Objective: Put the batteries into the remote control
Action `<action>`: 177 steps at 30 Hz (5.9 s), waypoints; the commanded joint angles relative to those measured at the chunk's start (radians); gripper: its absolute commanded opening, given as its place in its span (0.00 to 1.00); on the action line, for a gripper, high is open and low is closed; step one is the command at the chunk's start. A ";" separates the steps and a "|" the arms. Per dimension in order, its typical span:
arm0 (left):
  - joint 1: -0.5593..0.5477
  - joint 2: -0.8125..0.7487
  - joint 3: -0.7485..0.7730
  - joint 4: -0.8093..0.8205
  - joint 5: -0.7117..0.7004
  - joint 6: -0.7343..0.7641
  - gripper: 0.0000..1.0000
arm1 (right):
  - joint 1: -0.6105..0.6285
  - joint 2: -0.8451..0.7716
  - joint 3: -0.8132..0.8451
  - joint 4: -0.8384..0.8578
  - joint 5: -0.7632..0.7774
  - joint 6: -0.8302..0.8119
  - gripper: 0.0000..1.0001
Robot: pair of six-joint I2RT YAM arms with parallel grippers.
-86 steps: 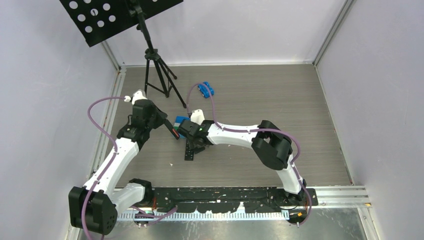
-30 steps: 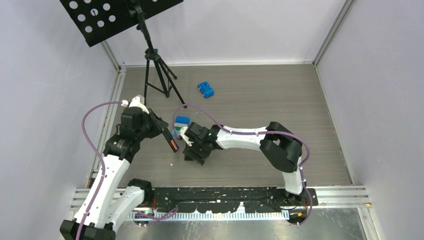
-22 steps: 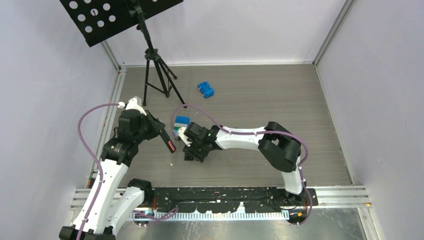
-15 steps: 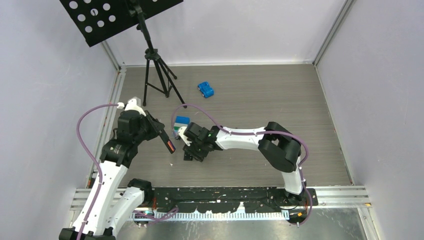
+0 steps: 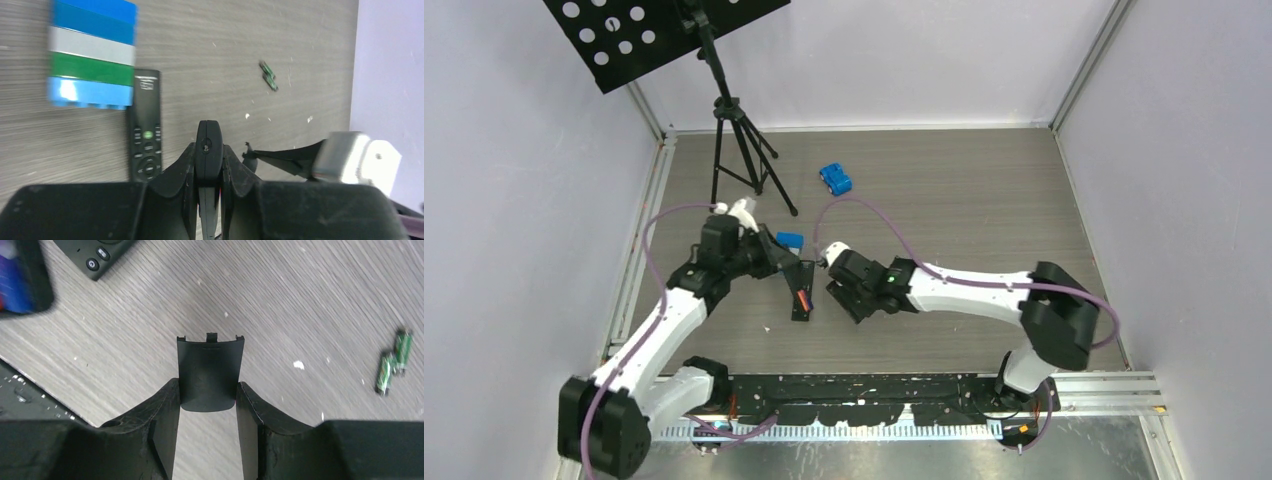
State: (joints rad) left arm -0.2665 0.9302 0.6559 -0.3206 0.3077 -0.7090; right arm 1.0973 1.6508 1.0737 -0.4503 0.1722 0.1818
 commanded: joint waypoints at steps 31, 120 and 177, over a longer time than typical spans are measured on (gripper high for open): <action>-0.269 0.410 -0.043 0.798 0.071 -0.329 0.00 | -0.001 -0.344 -0.074 0.021 0.111 0.226 0.35; -0.251 0.349 0.017 0.673 0.266 -0.419 0.00 | -0.034 -0.245 0.032 -0.073 -0.053 0.257 0.84; -0.299 0.234 -0.025 1.012 0.216 -0.924 0.00 | -0.053 -0.647 -0.578 0.780 0.265 1.037 0.32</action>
State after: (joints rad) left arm -0.5095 1.2335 0.6170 0.5293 0.4217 -1.5394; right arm 1.0496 0.9436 0.5053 0.2806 0.4175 1.3022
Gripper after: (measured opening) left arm 0.174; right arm 0.359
